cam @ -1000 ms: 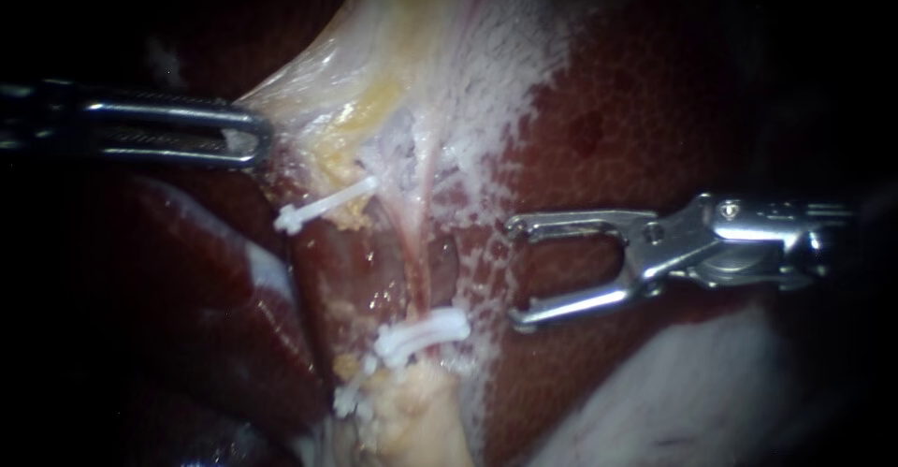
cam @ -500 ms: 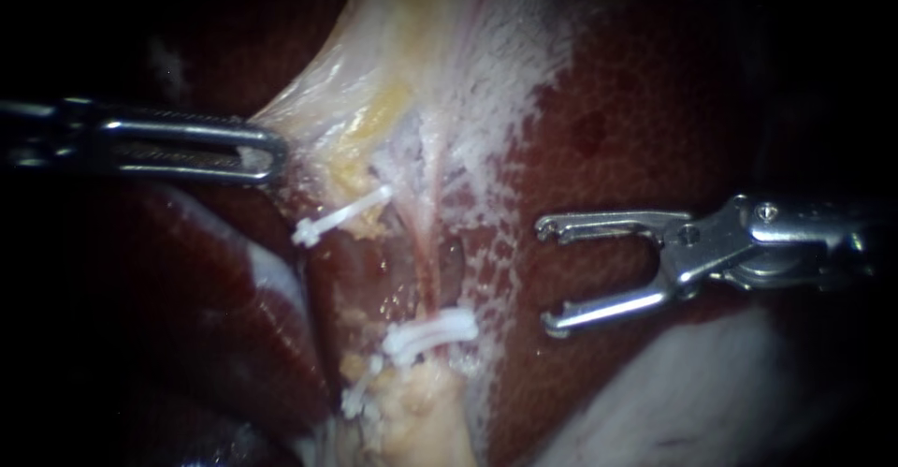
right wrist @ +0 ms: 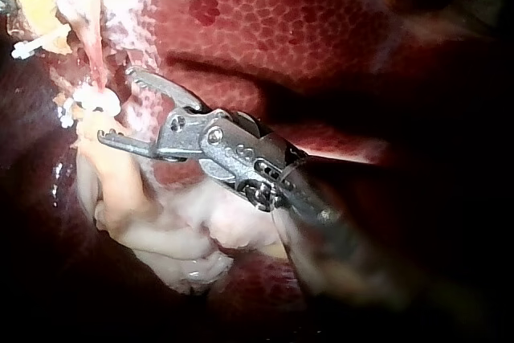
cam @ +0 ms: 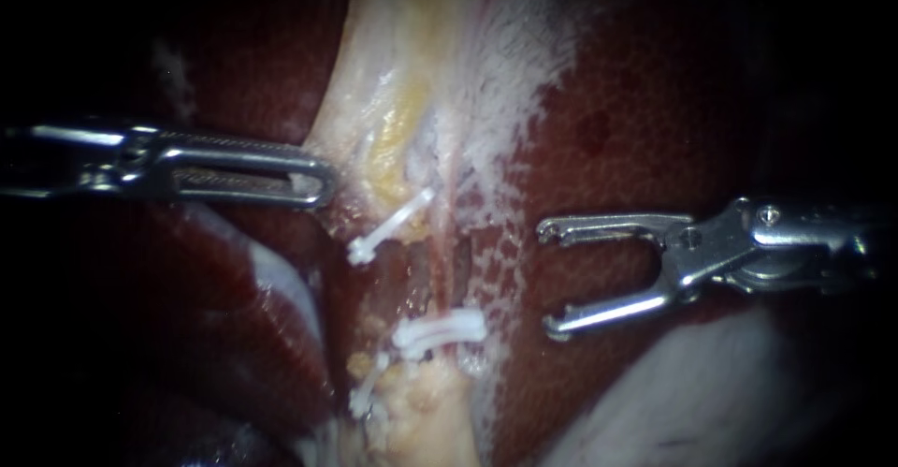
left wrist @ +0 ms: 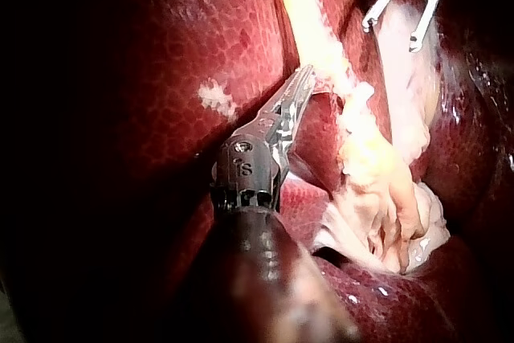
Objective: Going back second clip right tube
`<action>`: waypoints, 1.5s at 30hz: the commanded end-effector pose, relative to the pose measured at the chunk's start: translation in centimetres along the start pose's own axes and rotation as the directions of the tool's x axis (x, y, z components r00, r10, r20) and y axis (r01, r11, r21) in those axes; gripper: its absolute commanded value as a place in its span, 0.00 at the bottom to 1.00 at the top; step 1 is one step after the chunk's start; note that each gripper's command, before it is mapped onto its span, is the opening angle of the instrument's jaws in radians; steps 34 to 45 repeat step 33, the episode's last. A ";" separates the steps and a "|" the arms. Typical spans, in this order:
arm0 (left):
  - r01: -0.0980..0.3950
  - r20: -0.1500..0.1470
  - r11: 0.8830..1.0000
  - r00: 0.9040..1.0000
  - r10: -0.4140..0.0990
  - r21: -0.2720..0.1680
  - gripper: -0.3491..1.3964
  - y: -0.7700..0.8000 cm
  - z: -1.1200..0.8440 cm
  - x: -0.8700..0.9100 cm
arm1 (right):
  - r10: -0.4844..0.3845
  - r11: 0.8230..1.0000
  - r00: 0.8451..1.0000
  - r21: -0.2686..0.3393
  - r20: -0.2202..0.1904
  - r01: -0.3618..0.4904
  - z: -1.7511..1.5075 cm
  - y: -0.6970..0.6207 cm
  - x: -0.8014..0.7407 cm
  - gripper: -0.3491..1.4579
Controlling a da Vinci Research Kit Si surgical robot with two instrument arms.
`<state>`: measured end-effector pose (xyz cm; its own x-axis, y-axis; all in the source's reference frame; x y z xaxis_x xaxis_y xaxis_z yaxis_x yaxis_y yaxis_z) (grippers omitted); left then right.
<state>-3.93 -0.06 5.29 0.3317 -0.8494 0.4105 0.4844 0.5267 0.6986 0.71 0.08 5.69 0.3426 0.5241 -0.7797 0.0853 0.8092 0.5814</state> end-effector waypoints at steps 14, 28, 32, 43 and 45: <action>0.003 -0.012 1.000 1.000 -0.003 0.008 0.00 -0.05 0.13 0.03 | 0.000 1.000 1.000 0.000 0.000 0.000 0.00 0.00 0.00 0.52; 0.002 -0.016 1.000 1.000 -0.002 0.011 0.00 -0.06 0.14 0.03 | 0.000 1.000 1.000 0.000 0.000 0.000 -0.01 0.00 0.00 0.53; 0.002 -0.016 1.000 1.000 -0.002 0.011 0.00 -0.06 0.14 0.03 | 0.000 1.000 1.000 0.000 0.000 0.000 -0.01 0.00 -0.01 0.53; 0.002 -0.016 1.000 1.000 -0.002 0.011 0.00 -0.06 0.14 0.03 | 0.000 1.000 1.000 0.000 0.000 0.000 -0.02 0.00 -0.01 0.53; 0.002 -0.016 1.000 1.000 -0.002 0.011 0.00 -0.06 0.14 0.03 | 0.000 1.000 1.000 0.000 0.000 0.000 -0.02 0.00 -0.01 0.53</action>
